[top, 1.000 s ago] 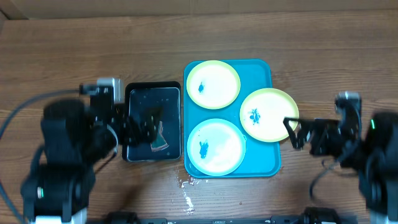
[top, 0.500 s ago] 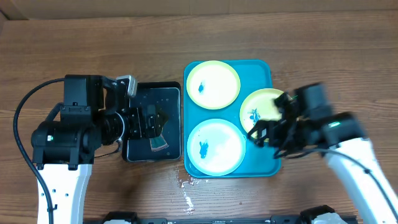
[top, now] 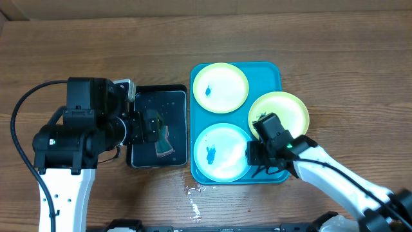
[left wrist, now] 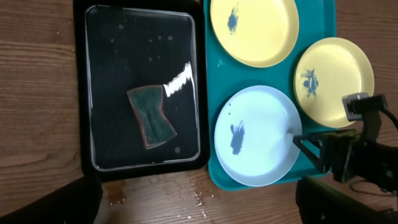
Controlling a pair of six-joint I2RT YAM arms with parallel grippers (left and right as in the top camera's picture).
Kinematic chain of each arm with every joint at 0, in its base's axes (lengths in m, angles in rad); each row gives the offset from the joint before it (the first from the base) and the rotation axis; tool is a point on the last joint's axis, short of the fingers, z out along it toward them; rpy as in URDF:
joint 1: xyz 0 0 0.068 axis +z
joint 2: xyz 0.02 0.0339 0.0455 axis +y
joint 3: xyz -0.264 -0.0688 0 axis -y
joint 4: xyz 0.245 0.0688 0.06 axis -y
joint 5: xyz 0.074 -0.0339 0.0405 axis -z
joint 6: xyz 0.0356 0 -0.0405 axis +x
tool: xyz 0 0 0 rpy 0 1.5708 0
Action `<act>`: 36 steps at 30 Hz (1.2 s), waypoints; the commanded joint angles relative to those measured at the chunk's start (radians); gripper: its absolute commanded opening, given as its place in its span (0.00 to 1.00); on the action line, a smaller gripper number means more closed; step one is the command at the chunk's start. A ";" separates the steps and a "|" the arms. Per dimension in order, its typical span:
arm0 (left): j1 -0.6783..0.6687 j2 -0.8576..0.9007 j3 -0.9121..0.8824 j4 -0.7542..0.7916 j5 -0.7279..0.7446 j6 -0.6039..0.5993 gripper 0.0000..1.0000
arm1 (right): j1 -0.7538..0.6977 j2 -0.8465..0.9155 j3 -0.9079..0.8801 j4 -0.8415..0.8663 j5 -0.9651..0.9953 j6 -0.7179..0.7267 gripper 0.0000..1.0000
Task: Clean dirty plates on tray and stack at the side
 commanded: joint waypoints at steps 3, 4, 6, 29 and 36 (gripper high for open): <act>0.004 0.038 0.014 -0.001 -0.014 0.022 1.00 | -0.023 0.065 -0.008 0.038 0.063 0.031 0.23; 0.004 0.047 0.009 -0.001 -0.014 0.021 1.00 | -0.029 0.065 -0.008 0.038 0.063 0.034 0.18; 0.004 0.065 -0.010 -0.001 -0.014 0.018 1.00 | -0.040 0.064 -0.008 0.039 0.070 0.053 0.15; -0.039 0.430 -0.439 0.505 -0.127 -0.127 0.52 | -0.079 0.065 -0.008 0.085 0.056 0.145 0.04; -0.108 0.525 -0.439 0.589 -0.127 -0.191 0.20 | -0.079 0.065 -0.009 0.080 0.056 0.145 0.04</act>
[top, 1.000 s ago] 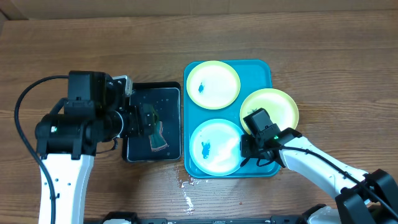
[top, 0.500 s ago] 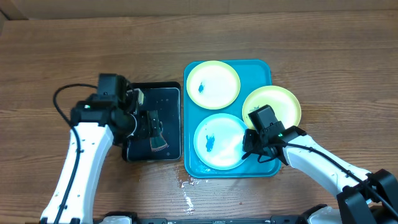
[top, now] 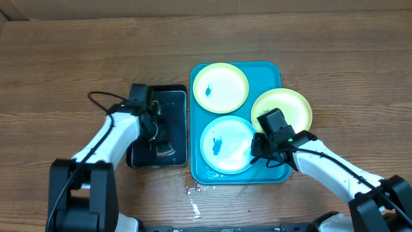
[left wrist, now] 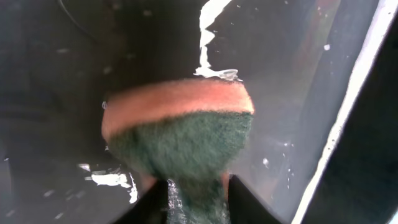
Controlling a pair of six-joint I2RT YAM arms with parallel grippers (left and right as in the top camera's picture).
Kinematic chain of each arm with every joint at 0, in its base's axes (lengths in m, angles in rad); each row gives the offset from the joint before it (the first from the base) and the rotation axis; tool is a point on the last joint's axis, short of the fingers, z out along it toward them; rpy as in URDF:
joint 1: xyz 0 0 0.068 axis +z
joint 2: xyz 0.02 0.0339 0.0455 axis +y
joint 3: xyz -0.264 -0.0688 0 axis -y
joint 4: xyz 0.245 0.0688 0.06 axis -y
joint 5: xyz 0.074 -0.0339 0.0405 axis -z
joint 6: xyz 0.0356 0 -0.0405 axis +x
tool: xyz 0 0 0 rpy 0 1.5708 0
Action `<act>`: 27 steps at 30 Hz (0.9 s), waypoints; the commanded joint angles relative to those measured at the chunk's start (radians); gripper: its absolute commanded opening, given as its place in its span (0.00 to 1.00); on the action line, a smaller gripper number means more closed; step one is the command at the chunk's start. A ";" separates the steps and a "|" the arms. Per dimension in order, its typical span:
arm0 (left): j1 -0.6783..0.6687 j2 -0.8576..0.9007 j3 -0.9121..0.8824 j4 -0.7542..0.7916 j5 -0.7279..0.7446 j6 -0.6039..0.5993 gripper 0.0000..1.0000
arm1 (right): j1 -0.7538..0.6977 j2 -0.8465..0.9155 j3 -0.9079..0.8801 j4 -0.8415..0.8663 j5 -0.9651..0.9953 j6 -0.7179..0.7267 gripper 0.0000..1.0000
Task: Clean dirty plates on tray and stack at the side
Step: 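Carry the sponge with the left gripper onto the lower white plate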
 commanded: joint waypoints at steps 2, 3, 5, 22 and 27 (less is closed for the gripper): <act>-0.033 0.017 -0.007 0.022 -0.014 -0.051 0.12 | -0.008 -0.003 -0.007 -0.002 0.020 0.011 0.04; -0.034 0.016 -0.003 0.016 -0.017 -0.053 0.10 | -0.008 -0.003 -0.007 -0.004 0.020 0.011 0.04; -0.034 0.016 0.013 -0.008 -0.016 -0.053 0.09 | -0.008 -0.003 -0.007 -0.006 0.020 0.011 0.04; -0.033 0.093 0.049 -0.018 -0.074 -0.053 0.26 | -0.008 -0.003 -0.007 -0.009 0.020 0.011 0.04; -0.033 0.134 0.050 -0.030 -0.013 -0.052 0.04 | -0.008 -0.003 -0.007 -0.011 0.020 0.011 0.04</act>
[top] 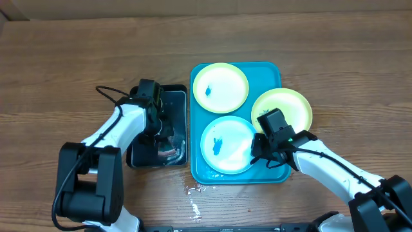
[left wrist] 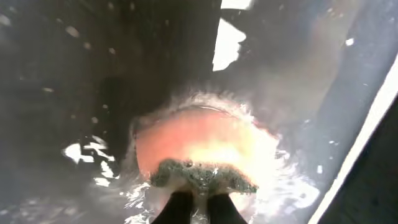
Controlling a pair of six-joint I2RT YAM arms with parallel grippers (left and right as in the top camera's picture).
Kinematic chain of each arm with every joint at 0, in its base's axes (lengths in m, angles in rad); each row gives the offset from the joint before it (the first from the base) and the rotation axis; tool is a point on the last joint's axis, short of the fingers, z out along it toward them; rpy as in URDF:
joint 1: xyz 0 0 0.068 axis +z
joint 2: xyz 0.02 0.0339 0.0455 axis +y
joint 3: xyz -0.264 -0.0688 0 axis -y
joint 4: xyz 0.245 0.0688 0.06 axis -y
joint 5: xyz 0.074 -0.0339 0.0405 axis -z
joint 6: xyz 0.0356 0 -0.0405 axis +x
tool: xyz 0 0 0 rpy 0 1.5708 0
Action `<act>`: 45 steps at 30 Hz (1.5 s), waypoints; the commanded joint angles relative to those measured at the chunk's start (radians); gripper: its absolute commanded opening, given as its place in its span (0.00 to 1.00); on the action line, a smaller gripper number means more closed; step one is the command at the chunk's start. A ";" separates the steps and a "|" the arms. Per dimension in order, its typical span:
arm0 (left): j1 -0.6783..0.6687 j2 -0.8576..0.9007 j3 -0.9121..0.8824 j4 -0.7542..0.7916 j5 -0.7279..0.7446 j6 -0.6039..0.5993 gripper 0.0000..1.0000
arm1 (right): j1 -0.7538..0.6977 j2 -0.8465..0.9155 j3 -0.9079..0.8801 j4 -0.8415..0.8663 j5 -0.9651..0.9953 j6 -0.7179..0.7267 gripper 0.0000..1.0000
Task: Clean dirty plates on tray and stack at the side
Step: 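Carry the sponge with the left gripper onto the lower white plate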
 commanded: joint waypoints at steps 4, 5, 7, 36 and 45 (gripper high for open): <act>0.002 -0.003 0.021 -0.056 0.021 -0.006 0.04 | -0.007 -0.003 -0.007 -0.003 0.020 0.010 0.04; 0.007 -0.021 0.040 -0.075 0.019 -0.006 0.04 | -0.007 -0.003 -0.007 -0.003 0.020 0.010 0.04; 0.008 -0.055 0.084 -0.113 0.014 -0.005 0.04 | -0.007 -0.003 -0.007 -0.004 0.020 0.010 0.04; -0.237 -0.101 0.254 -0.134 0.035 -0.074 0.04 | -0.007 -0.003 -0.007 0.000 0.020 0.011 0.04; -0.384 0.095 0.254 0.095 0.183 -0.243 0.04 | -0.007 -0.003 -0.007 -0.004 0.019 0.011 0.04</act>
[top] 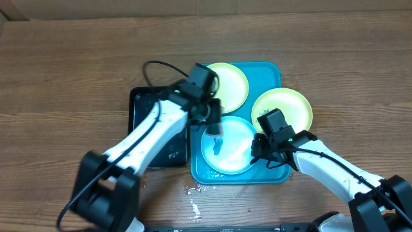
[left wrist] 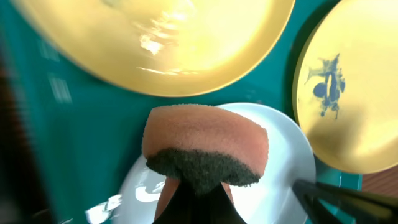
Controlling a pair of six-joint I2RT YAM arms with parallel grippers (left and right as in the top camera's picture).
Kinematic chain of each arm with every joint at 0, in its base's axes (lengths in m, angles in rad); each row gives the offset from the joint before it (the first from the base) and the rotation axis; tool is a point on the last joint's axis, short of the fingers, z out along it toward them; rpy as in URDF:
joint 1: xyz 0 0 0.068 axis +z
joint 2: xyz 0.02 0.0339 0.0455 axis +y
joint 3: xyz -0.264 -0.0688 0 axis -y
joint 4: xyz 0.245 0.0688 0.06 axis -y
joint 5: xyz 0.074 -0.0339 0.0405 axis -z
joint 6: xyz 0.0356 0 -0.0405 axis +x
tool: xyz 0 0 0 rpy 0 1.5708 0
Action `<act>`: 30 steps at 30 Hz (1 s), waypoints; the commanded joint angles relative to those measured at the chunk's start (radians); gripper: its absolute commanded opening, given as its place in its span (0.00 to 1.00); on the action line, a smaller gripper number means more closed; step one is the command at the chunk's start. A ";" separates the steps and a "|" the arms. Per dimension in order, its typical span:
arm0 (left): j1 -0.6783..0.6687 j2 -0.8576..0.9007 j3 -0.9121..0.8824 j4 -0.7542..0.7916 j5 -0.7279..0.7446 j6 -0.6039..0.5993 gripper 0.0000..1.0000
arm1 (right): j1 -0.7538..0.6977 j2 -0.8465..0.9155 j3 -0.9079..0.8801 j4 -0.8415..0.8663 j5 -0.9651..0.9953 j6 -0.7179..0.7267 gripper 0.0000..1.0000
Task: Clean dirty plates on tray and stack at the side
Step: 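Carry the sponge with the left gripper onto the lower white plate, then scrub the lower plate's blue stain with the sponge in the left gripper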
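On the teal tray lie a yellow plate at the back, a yellow-green plate with a blue stain at the right, and a white plate with a blue smear at the front. My left gripper is shut on an orange sponge with a green scouring face. It holds the sponge just over the white plate, near its back edge. My right gripper is shut on that plate's right rim, and its dark finger shows in the left wrist view.
A black tray of water stands left of the teal tray, under my left arm. Water drops lie on the wooden table in front of the trays. The left arm's cable loops behind it.
My left gripper was down in the black tray with the sponge squeezed under water. Now it holds the sponge over the white plate in the teal tray. The right arm has not moved.
The sponge lay in the black tray with my left gripper high above, and my right gripper was at the white plate's rim. Then the left gripper held the sponge and the plate sat slightly to the right. Then the sponge was squeezed under water. Now it is over the plate.
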 commanded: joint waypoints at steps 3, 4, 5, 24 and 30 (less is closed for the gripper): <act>-0.029 0.156 0.002 0.079 0.105 -0.112 0.04 | -0.007 -0.003 -0.007 0.002 0.020 0.008 0.04; -0.028 0.171 0.003 0.090 0.102 -0.111 0.04 | -0.007 -0.003 -0.007 0.002 0.020 0.008 0.04; -0.027 0.186 0.005 0.093 0.084 -0.111 0.04 | -0.007 -0.003 -0.007 0.002 0.020 0.008 0.04; -0.029 0.200 0.030 -0.084 0.138 -0.001 0.04 | -0.007 -0.003 -0.007 0.007 0.020 0.008 0.04; -0.059 0.200 0.028 -0.048 0.222 0.002 0.04 | -0.007 -0.003 -0.007 0.006 0.020 0.008 0.04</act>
